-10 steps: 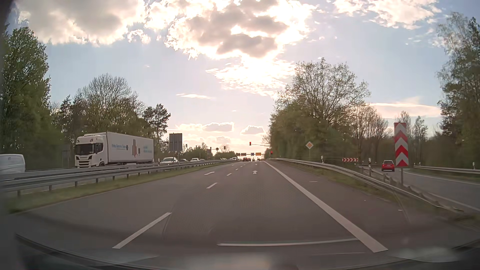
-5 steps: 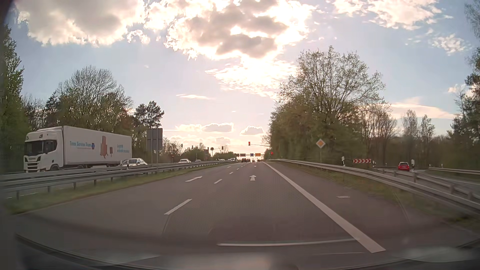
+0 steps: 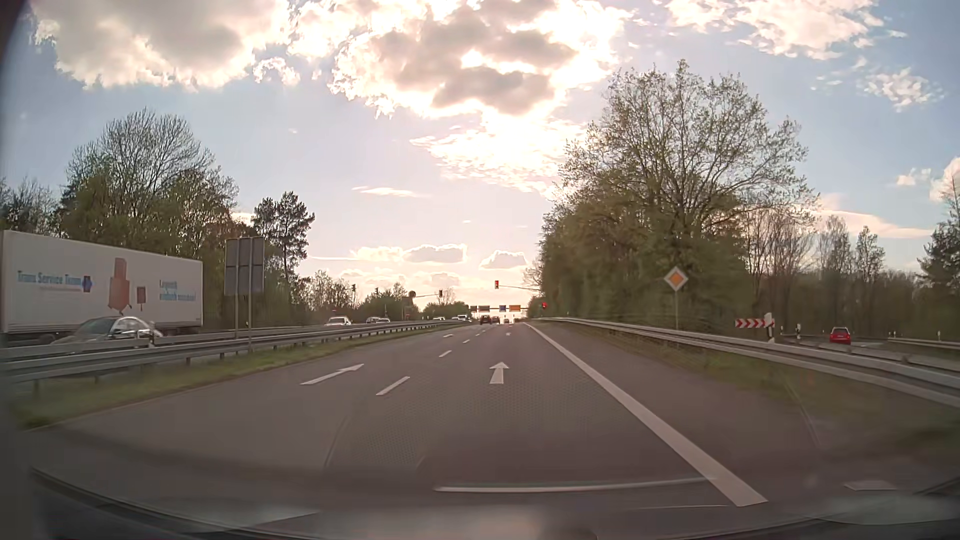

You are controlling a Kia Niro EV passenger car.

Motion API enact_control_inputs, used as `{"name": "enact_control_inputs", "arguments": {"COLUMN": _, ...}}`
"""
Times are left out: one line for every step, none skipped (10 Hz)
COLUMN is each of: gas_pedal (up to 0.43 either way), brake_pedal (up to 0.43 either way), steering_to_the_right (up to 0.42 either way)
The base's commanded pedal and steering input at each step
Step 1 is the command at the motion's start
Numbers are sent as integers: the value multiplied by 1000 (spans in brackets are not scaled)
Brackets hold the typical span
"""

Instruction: Follow the waypoints while adhering to traffic rules and regulations

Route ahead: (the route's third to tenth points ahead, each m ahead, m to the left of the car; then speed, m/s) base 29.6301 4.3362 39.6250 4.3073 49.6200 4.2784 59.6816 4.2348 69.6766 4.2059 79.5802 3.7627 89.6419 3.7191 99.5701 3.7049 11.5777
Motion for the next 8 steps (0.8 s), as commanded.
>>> {"name": "enact_control_inputs", "arguments": {"gas_pedal": 0, "brake_pedal": 0, "steering_to_the_right": 0}}
{"name": "enact_control_inputs", "arguments": {"gas_pedal": 0, "brake_pedal": 0, "steering_to_the_right": 0}}
{"name": "enact_control_inputs", "arguments": {"gas_pedal": 0, "brake_pedal": 0, "steering_to_the_right": 0}}
{"name": "enact_control_inputs", "arguments": {"gas_pedal": 0, "brake_pedal": 0, "steering_to_the_right": 0}}
{"name": "enact_control_inputs", "arguments": {"gas_pedal": 0, "brake_pedal": 0, "steering_to_the_right": -1}}
{"name": "enact_control_inputs", "arguments": {"gas_pedal": 20, "brake_pedal": 0, "steering_to_the_right": -3}}
{"name": "enact_control_inputs", "arguments": {"gas_pedal": 98, "brake_pedal": 0, "steering_to_the_right": -4}}
{"name": "enact_control_inputs", "arguments": {"gas_pedal": 138, "brake_pedal": 0, "steering_to_the_right": -4}}
